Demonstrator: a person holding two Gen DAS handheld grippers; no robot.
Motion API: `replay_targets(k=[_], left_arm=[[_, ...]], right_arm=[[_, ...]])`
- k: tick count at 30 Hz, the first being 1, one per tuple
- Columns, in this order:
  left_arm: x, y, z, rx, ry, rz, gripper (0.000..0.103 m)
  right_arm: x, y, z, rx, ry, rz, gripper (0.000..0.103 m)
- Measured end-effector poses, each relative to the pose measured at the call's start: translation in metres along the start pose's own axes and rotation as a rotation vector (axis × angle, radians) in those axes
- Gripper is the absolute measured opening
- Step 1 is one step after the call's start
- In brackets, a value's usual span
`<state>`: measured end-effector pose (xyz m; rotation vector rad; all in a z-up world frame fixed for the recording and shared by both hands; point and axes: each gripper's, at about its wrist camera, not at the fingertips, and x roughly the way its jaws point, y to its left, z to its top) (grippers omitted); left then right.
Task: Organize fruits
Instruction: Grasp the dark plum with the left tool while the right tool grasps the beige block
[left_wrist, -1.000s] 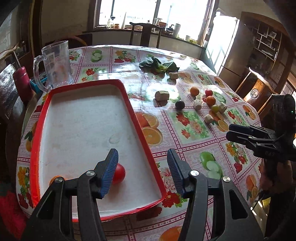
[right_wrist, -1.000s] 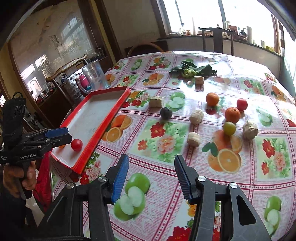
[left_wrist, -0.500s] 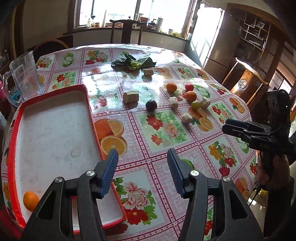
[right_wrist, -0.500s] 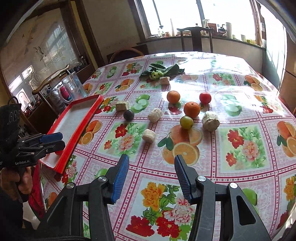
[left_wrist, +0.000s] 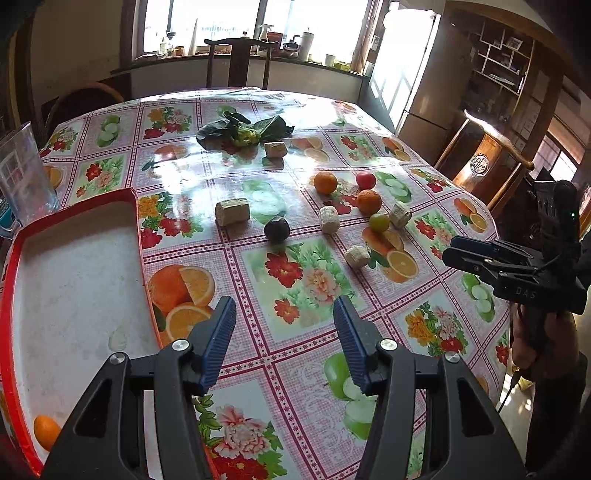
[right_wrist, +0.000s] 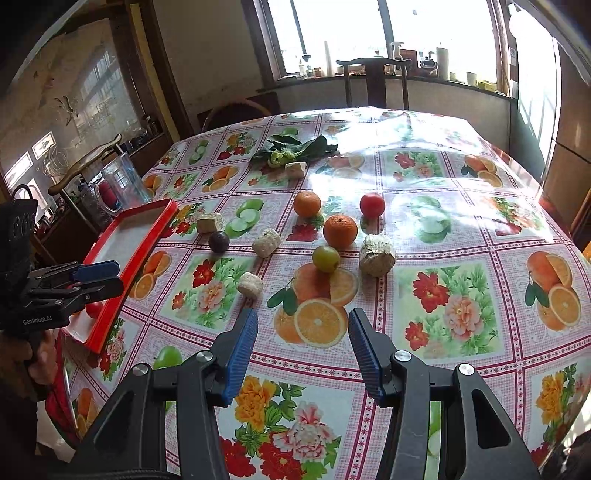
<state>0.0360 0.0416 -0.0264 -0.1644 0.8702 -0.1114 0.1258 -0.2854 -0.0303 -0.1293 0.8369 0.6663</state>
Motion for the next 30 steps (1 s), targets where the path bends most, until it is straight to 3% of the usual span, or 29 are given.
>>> replay_targets(k=[16,27,30], left_arm=[[0.07,-0.004,0.037,0.004,0.077,0.02,0.054],[0.121,-0.006,0.059,0.019,0.127,0.08,0.054],[0.128,-0.006,0.062,0.031,0.121,0.091,0.05]], right_arm=[[0.039,-0.044,0.026,0.051,0.019,-0.075,0.052],[0.078,-0.059,0.04,0.07,0.057,-0.099,0.051],[0.091,-0.061,0.04,0.075,0.083,-0.095,0.042]])
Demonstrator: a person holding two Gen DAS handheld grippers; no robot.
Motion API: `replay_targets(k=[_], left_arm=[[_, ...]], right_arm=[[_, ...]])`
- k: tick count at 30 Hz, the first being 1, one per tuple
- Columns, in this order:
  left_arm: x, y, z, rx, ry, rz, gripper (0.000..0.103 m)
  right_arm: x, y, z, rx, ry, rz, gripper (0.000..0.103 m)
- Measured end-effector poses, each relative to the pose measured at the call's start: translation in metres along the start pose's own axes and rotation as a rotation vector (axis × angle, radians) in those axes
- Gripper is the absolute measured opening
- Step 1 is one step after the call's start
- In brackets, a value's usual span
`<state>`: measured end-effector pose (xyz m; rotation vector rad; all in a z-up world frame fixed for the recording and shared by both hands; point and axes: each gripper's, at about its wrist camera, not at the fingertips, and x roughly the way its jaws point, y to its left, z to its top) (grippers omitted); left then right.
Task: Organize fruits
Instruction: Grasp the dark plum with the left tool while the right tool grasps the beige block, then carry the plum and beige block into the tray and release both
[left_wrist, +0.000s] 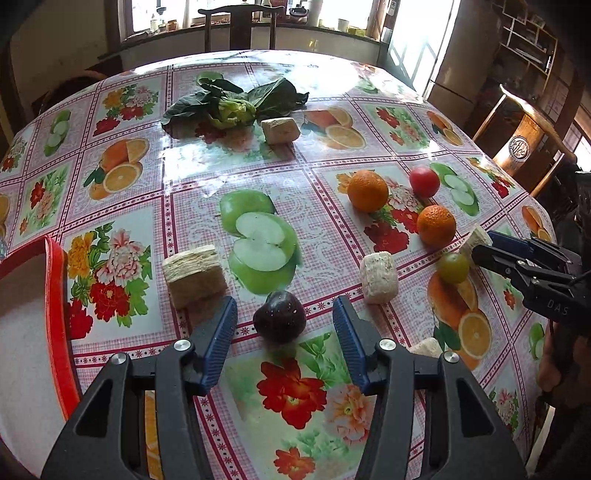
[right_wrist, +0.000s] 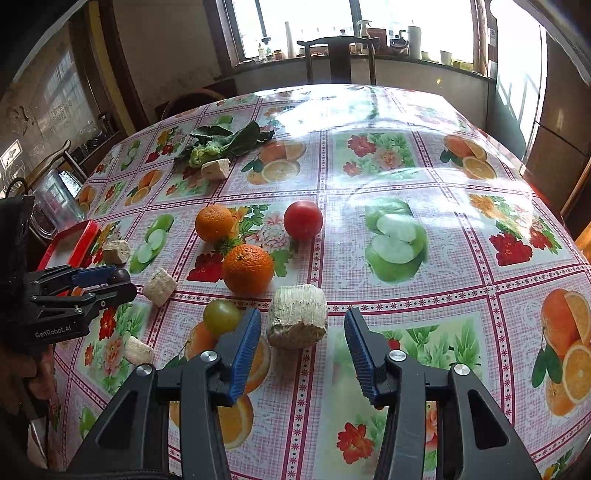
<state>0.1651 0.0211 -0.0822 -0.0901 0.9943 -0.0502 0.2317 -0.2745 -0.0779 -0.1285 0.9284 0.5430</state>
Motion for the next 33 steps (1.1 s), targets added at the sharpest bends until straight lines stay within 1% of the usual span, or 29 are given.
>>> replay_targets(k=[1,3,5,6,11,13,20,27,33], left_arm=[[0.001,0.0,0.001,0.003,-0.007,-0.002,0.047],[0.002,0.0,0.002,0.012,-0.02,-0.001,0.03],[0.001,0.002,0.002,0.012,-0.022,-0.002,0.024],[0.0,0.003,0.001,0.006,-0.023,-0.013,0.022],[-0.009,0.009,-0.008,-0.024,-0.029,-0.048,0.022],[-0.017,0.011,-0.013,-0.043,-0.042,-0.07,0.022],[-0.052,0.019,-0.031,-0.087,-0.094,-0.093,0.022],[-0.09,0.028,-0.049,-0.093,-0.15,-0.084,0.022],[-0.117,0.043,-0.061,-0.116,-0.198,-0.041,0.022]], right_arm=[[0.003,-0.001,0.0,0.004,0.005,0.005,0.038],[0.005,0.0,0.0,0.004,-0.005,0.0,0.036],[0.004,0.002,0.0,0.003,-0.009,-0.003,0.036],[0.002,0.003,0.0,0.006,-0.015,0.002,0.036],[-0.01,0.01,-0.004,0.013,-0.033,0.018,0.036],[-0.018,0.015,-0.005,0.011,-0.045,0.025,0.036],[-0.047,0.045,-0.011,-0.005,-0.08,0.083,0.036],[-0.062,0.083,-0.02,-0.055,-0.092,0.127,0.036],[-0.067,0.112,-0.025,-0.091,-0.089,0.162,0.036]])
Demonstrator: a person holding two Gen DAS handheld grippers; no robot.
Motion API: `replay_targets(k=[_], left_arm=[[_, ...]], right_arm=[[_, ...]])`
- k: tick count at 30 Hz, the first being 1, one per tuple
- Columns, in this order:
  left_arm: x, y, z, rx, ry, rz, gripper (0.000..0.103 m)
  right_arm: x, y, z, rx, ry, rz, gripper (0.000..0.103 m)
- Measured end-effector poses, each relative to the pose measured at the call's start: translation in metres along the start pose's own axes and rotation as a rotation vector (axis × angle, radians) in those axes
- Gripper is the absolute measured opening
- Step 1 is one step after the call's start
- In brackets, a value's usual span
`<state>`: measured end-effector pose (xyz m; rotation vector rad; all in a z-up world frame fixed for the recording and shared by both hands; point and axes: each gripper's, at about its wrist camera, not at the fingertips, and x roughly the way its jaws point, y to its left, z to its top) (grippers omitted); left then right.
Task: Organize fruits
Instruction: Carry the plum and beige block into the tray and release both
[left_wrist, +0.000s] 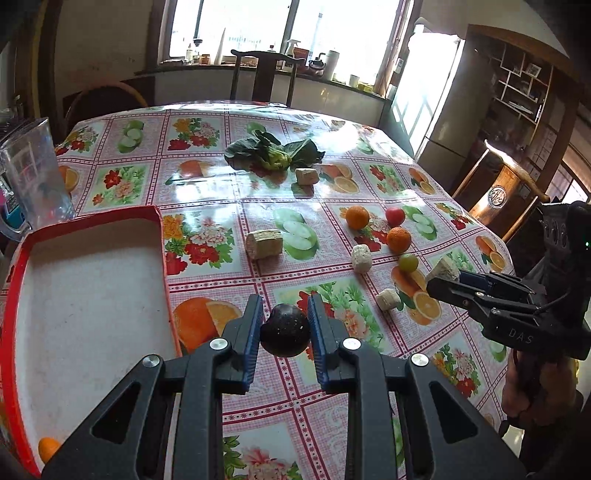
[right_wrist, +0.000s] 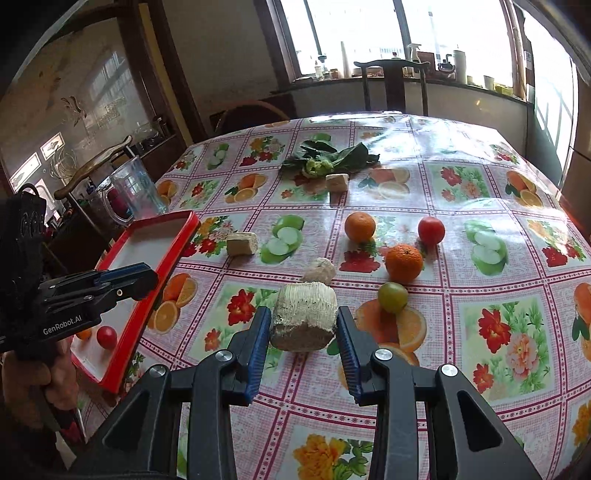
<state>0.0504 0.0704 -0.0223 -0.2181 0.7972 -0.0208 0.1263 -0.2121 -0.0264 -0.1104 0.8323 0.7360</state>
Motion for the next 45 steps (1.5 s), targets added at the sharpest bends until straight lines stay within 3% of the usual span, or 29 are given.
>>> replay_targets(k=[8,45], left_arm=[[-0.026,0.023,-0.009,-0.014,-0.038,0.062,0.022],[-0.075,0.122,-0.041,-0.17,-0.078,0.175,0.022]], right_arm=[[0.0,0.031,0.001,-0.046,0.0,0.039,0.036],[0.04,0.152,0.016,-0.192,0.047,0.21,0.036]])
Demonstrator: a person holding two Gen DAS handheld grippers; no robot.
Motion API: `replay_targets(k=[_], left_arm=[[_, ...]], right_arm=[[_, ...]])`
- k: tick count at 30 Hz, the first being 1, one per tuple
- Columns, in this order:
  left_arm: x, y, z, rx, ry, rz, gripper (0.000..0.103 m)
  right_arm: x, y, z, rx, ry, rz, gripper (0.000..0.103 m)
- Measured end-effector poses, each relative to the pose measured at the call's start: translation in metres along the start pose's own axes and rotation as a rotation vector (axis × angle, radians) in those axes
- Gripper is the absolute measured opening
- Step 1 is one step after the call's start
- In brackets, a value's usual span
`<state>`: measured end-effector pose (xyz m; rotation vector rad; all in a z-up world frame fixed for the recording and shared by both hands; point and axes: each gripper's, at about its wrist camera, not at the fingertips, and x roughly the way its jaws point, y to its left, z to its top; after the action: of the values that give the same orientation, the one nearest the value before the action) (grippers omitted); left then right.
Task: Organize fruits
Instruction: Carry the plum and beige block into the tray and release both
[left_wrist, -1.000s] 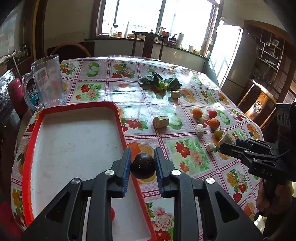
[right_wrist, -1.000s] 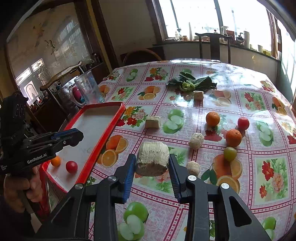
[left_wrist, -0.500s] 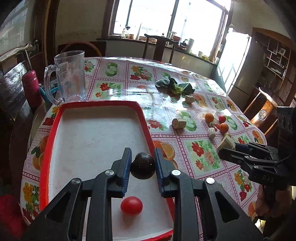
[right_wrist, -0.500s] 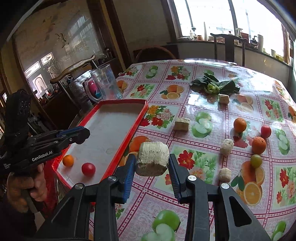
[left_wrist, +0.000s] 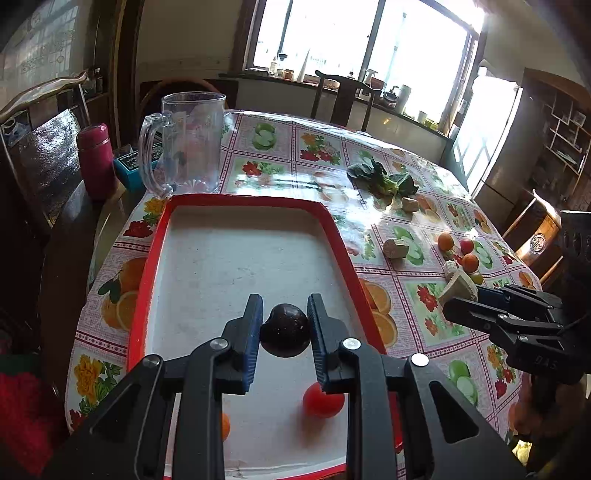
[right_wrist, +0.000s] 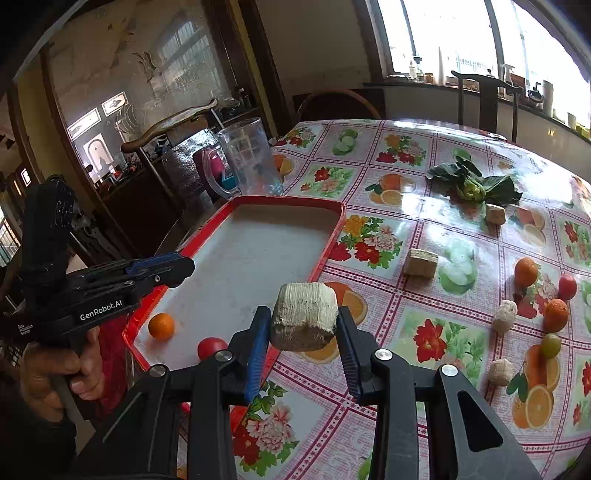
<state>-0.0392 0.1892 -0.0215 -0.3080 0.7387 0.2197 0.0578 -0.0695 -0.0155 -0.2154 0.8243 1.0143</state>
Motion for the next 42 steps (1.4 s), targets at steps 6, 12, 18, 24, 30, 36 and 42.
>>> replay_targets(k=[6,12,18,24,30,36,42], left_arm=[[0.001,0.019,-0.002,-0.022,0.008,0.023,0.022],[0.002,0.037,-0.004,-0.044,0.016,0.042,0.022],[0.009,0.047,-0.006,-0.059,0.034,0.051,0.022],[0.015,0.056,-0.008,-0.075,0.052,0.054,0.022],[0.021,0.061,-0.01,-0.077,0.073,0.054,0.022],[0.032,0.065,-0.015,-0.081,0.112,0.052,0.022],[0.038,0.067,-0.018,-0.081,0.135,0.058,0.022]], right_arm=[[0.017,0.012,0.006,-0.013,0.016,0.027,0.036],[0.034,0.025,0.01,-0.03,0.041,0.056,0.036],[0.052,0.037,0.012,-0.051,0.071,0.069,0.036],[0.07,0.042,0.014,-0.064,0.108,0.077,0.036],[0.088,0.05,0.013,-0.091,0.148,0.081,0.036],[0.105,0.054,0.011,-0.12,0.193,0.062,0.036],[0.113,0.053,0.009,-0.132,0.216,0.051,0.036]])
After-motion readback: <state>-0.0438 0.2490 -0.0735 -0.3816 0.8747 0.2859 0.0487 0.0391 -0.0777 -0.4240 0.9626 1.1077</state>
